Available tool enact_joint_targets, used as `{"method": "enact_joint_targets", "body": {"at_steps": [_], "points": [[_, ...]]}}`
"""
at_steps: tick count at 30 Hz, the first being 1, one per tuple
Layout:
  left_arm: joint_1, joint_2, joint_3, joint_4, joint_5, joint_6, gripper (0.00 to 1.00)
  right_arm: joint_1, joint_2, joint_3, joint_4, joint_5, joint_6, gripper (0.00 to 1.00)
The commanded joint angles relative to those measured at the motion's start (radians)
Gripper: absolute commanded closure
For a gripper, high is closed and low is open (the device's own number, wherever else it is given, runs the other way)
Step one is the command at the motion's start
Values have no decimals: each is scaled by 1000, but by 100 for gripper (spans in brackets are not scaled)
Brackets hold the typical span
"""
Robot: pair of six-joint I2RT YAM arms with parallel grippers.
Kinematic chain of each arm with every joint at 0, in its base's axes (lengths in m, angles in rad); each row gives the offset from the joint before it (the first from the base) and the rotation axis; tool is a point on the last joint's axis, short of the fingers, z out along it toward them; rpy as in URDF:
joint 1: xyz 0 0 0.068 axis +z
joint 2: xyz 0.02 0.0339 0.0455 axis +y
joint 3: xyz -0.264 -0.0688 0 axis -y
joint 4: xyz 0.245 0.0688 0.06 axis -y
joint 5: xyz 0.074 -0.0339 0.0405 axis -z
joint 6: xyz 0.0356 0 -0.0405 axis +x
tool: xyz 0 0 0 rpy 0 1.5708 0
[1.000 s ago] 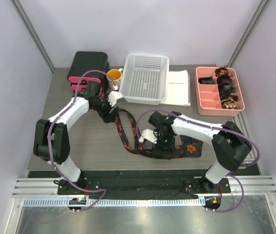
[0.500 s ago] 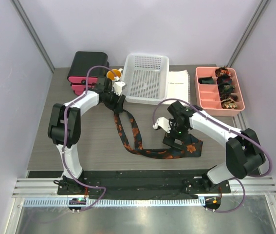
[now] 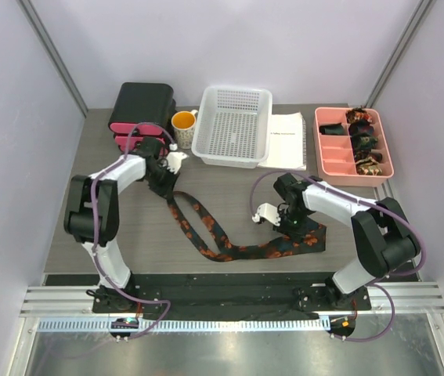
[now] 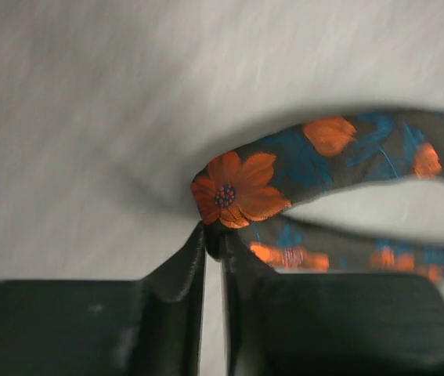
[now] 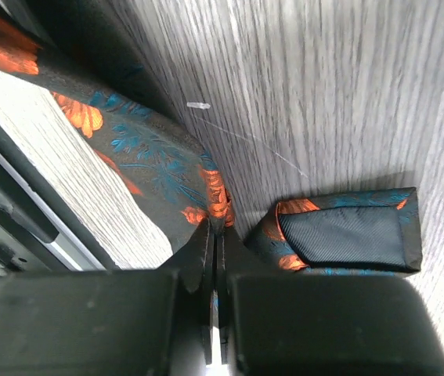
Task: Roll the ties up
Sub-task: Flatten out the tie at the center of the board.
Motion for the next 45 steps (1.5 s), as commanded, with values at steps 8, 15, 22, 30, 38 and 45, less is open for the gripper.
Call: {"method": "enact_joint_targets", "body": {"at_steps": [8,15,22,30,38,45], "points": [[185,-177,119,-369,270,285,33,-6,-5,35,-21,14,-43,99],[143,-7,239,-297,110,12,37,-6,2,56,-27,37,-41,99],[141,49,220,-342,7,-233,31,-6,-2,82,-26,45,-29,99],[141,164,243,-400,29,-353,37,-6,4,88,-20,55,-35,99],[147,178,220,-428,127,-338,76,-8,7,72,20,93,-32,99],[162,-17,357,-445,329,17,100,-144,-91,107,207,235,51,99]]}}
